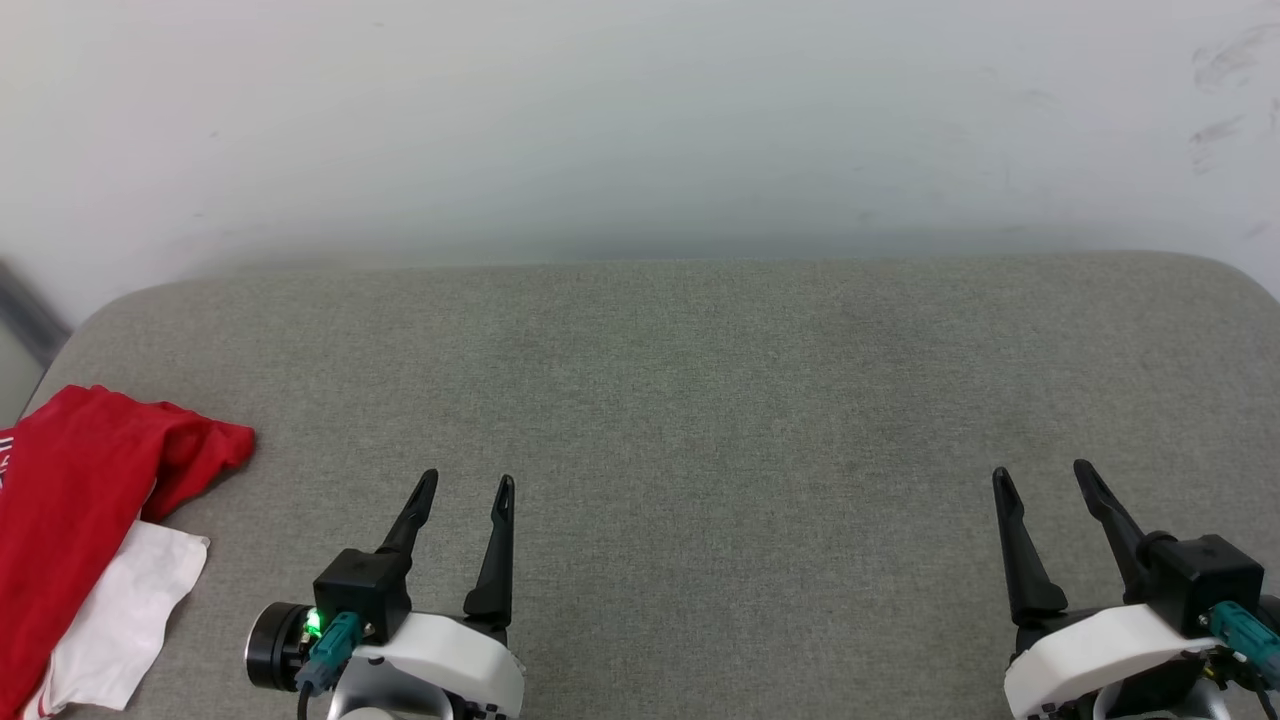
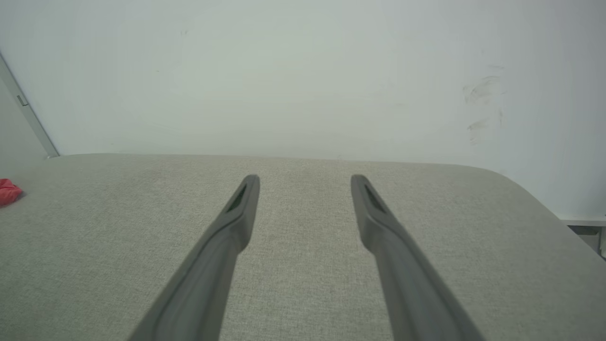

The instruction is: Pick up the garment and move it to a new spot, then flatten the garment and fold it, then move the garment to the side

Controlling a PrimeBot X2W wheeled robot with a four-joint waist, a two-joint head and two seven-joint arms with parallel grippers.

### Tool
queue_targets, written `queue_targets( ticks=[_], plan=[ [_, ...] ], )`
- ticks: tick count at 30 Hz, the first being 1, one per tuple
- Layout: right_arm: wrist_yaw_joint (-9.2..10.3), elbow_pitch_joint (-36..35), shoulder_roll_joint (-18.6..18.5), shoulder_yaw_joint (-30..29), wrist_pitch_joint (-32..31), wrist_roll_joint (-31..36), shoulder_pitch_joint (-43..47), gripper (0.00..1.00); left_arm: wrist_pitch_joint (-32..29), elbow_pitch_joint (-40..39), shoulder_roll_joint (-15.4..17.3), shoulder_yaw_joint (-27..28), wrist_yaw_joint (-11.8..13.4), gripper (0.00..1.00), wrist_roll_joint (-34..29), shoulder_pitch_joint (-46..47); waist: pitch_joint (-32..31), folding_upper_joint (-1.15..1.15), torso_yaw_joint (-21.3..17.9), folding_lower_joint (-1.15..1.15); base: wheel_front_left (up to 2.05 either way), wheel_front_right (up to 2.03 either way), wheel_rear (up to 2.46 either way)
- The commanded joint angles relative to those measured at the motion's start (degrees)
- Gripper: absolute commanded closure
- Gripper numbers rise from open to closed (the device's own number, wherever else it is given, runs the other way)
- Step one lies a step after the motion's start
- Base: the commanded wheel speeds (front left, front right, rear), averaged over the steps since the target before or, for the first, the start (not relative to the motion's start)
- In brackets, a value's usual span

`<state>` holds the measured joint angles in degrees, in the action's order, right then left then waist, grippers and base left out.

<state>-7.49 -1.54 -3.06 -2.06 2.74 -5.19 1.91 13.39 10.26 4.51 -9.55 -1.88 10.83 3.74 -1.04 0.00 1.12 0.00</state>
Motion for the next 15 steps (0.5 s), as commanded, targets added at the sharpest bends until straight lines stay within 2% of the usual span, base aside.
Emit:
queue_targets(
  ticks=[1,15],
  plan=[
    [0.00,-0.5,0.2,0.0,0.3,0.8,0.4,0.00,0.5,0.0,-0.1,-0.1,-0.1,0.00,-0.9,-0.1,0.0,0.00,0.0,0.00,0.00,0.00,0.00],
    [0.00,-1.0,0.3,-0.7,1.3,2.8,0.7,0.00,1.9,0.6,-1.0,0.3,-1.0,0.00,-5.0,-0.2,0.0,0.00,0.2,0.00,0.00,0.00,0.00]
  ],
)
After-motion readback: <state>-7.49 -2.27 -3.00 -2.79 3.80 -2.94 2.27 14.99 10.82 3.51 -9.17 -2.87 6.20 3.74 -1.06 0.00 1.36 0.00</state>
